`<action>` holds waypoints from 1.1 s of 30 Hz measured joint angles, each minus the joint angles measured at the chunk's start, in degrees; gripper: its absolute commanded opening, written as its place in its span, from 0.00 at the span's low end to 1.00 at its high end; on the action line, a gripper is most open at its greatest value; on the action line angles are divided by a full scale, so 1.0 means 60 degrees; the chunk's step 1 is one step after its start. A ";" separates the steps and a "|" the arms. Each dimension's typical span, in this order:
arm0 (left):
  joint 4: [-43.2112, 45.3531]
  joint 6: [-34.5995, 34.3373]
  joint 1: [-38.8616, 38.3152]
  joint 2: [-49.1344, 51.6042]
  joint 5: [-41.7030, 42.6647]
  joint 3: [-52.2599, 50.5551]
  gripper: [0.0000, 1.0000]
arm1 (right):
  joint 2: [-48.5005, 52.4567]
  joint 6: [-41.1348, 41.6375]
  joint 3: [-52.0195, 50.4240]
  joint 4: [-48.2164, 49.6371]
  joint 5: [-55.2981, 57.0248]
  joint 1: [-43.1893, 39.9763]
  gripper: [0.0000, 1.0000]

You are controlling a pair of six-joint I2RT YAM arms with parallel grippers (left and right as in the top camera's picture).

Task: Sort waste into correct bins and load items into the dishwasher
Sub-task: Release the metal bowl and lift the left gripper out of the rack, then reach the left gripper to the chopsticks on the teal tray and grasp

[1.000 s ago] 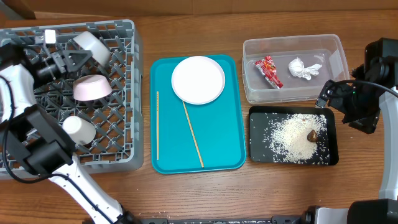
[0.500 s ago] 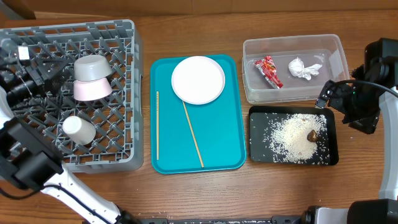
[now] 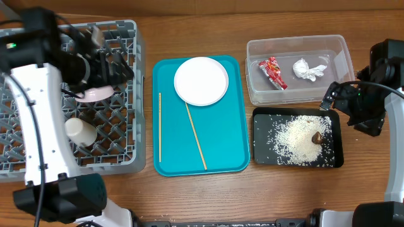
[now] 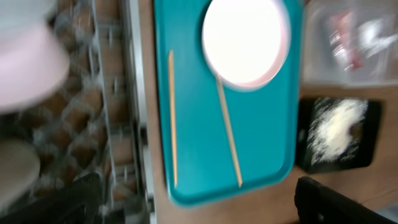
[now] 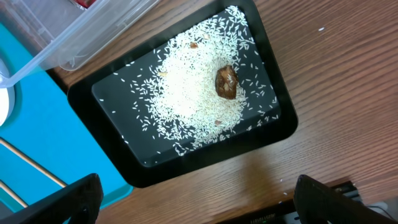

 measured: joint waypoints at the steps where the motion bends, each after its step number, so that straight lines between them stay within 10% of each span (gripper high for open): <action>1: -0.0215 -0.0219 -0.0222 0.0000 -0.0339 0.0000 1.00 | 0.0000 0.0000 0.0000 -0.0029 0.0000 0.0000 1.00; 9: -0.0656 -0.2539 -0.1603 -0.0674 -0.2131 -0.1166 1.00 | 0.0000 -0.0004 0.0000 -0.0062 -0.0004 0.0000 1.00; 18: 0.2342 -0.4743 -0.3770 -0.2047 -0.3187 -0.4838 1.00 | 0.0000 -0.0004 0.0007 -0.0040 0.0000 0.0000 1.00; 33: 0.5920 -0.5468 -0.4262 -0.0379 -0.3140 -0.7941 0.81 | 0.0000 0.0000 0.0007 -0.0044 -0.0036 0.0000 1.00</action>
